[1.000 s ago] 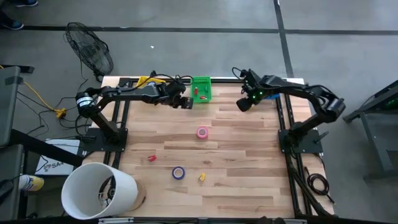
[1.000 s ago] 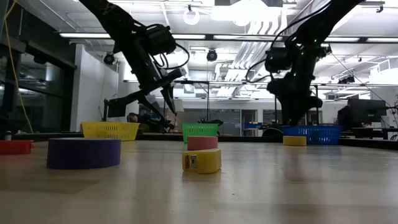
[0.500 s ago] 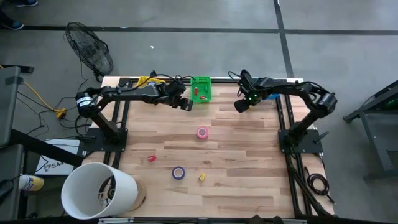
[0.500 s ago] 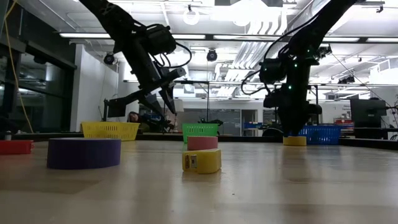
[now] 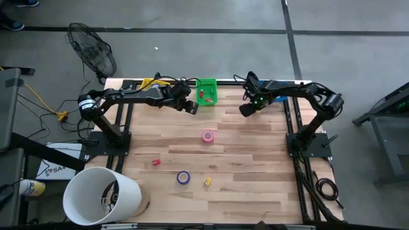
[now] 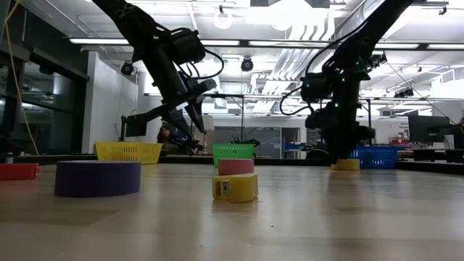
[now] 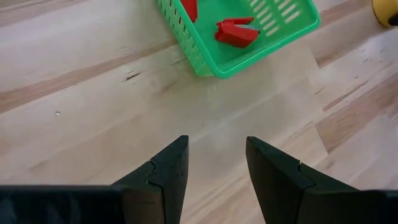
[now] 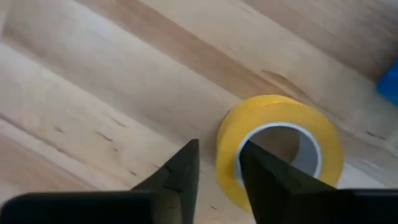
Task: Pick and place Stapler, Stapler remover, tape
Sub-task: Put the yellow tape into the yellow basket
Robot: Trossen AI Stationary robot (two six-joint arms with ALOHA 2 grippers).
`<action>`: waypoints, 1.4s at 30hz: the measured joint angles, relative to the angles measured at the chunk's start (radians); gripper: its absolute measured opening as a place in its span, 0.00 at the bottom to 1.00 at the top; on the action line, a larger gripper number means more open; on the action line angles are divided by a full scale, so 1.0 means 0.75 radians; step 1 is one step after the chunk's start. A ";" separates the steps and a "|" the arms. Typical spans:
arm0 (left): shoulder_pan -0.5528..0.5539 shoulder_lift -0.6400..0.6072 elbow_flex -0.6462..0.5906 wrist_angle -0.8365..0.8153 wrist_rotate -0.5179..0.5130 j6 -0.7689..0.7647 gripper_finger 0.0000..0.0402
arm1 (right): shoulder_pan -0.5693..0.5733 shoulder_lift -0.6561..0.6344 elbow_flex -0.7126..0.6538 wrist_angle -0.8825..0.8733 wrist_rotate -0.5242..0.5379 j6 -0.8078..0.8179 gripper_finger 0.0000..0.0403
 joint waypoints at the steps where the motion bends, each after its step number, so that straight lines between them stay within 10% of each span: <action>1: 0.000 0.000 0.000 0.000 -0.003 0.000 0.39 | 0.003 0.000 0.000 0.003 -0.007 -0.003 0.22; 6: 0.000 0.000 0.000 0.000 -0.007 0.000 0.39 | 0.022 0.000 0.000 0.025 -0.046 -0.011 0.06; 42: 0.001 0.000 0.002 1.265 0.508 0.209 0.39 | 0.116 -0.380 -0.001 1.213 -1.037 0.057 0.06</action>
